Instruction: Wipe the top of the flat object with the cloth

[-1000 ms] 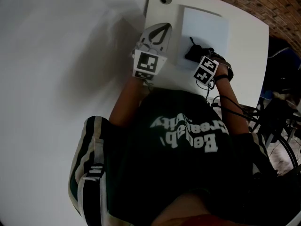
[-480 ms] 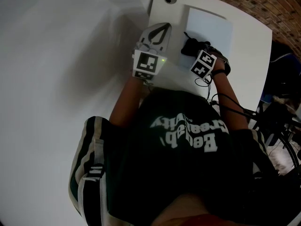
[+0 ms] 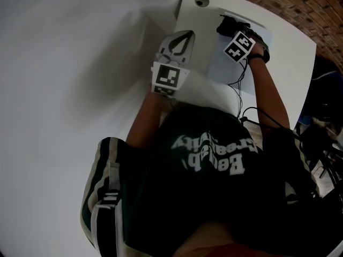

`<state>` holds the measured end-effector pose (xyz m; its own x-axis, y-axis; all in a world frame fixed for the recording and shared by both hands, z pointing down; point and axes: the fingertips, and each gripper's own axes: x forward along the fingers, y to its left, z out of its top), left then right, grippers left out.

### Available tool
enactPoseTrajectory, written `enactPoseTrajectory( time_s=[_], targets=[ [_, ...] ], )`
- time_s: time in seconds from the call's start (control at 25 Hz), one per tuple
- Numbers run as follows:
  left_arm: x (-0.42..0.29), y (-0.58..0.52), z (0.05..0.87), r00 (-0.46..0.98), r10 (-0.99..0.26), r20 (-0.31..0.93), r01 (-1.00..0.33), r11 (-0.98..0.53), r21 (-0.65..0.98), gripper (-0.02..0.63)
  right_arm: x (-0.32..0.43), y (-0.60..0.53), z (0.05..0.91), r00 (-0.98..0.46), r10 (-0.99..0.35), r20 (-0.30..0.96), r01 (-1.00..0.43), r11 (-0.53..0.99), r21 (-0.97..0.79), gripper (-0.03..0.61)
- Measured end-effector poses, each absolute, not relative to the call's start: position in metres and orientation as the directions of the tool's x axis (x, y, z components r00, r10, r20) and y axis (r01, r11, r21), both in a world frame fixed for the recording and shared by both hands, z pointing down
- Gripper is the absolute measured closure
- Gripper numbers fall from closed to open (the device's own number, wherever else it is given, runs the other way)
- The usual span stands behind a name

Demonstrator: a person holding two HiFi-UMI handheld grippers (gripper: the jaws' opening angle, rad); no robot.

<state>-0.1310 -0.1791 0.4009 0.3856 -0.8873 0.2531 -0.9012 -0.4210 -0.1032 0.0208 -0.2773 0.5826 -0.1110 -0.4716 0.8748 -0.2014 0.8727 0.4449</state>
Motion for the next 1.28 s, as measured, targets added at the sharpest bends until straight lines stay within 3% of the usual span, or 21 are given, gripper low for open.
enactPoseTrajectory(
  time_s=[0.64,1.28],
  targets=[
    [-0.098,-0.198,0.397,0.454,-0.858,0.241,-0.869,-0.486,-0.093,0.617,0.078,-0.297,0.58,-0.093,-0.487,0.868,-0.373,0.826,0.424,0.517],
    [-0.075,-0.198,0.402,0.51,-0.829,0.229,-0.836,-0.541,-0.098,0.617,0.066,-0.218,0.589,-0.093,-0.477,0.874,-0.239,0.863,0.445,0.525]
  ],
)
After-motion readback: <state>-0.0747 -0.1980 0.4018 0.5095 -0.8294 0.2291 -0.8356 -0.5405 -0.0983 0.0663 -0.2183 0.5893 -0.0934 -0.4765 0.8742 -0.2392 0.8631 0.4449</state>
